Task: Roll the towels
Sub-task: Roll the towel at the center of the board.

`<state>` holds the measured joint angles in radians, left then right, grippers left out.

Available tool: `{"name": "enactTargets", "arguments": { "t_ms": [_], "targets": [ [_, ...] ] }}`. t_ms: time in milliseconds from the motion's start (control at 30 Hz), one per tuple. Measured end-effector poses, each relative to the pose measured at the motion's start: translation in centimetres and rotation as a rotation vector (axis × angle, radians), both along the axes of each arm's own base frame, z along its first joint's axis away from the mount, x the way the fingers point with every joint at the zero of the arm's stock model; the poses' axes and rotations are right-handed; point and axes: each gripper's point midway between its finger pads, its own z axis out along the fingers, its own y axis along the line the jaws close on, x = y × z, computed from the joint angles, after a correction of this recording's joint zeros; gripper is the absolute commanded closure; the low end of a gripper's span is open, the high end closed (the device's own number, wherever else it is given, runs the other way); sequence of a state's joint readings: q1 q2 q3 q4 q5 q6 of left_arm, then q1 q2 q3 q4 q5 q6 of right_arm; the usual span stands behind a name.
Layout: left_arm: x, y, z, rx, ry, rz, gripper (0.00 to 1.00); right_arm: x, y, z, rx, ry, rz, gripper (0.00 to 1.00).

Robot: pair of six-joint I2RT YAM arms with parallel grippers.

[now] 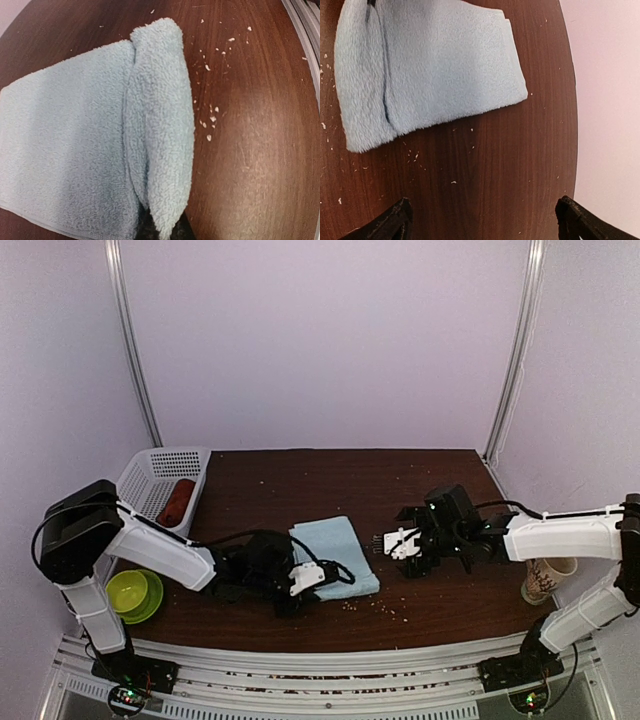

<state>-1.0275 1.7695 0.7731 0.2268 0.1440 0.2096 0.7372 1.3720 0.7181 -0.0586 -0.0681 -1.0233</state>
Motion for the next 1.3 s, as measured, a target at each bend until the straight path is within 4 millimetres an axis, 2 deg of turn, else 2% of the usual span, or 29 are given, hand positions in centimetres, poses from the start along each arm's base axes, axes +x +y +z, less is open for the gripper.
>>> {"name": "enactTargets", "arguments": {
  "t_ms": [100,167,333,400,667,967,1033,1300],
  "targets": [
    [0.8,-1.2,0.0,-0.005,0.076,0.011,1.00,-0.1,1.1,0.8,0.023,-0.057,0.061,0.00],
    [1.5,-1.7,-0.1,-0.013,0.138,0.019,1.00,-1.1,1.9,0.6,0.028,-0.110,0.129,0.00],
    [2.0,-1.8,0.0,-0.058,0.256,0.020,1.00,-5.3,2.7,-2.5,-0.006,-0.160,0.295,0.03],
    [2.0,-1.6,0.1,-0.077,0.301,0.018,1.00,-6.2,3.0,-3.1,-0.006,-0.167,0.332,0.04],
    [1.4,-0.6,0.1,-0.155,0.458,0.027,1.00,-6.5,5.2,-2.8,0.035,-0.260,0.394,0.15],
    [1.8,0.1,-0.3,-0.249,0.664,0.046,1.00,-7.4,7.2,-5.7,-0.034,-0.329,0.417,0.16],
    [2.0,-0.1,-0.4,-0.266,0.719,0.040,1.00,-7.3,7.4,-5.8,-0.039,-0.367,0.405,0.17],
    [2.1,-0.5,-0.4,-0.312,0.823,0.008,1.00,-5.9,8.1,-6.3,-0.056,-0.470,0.320,0.36]
  ]
}}
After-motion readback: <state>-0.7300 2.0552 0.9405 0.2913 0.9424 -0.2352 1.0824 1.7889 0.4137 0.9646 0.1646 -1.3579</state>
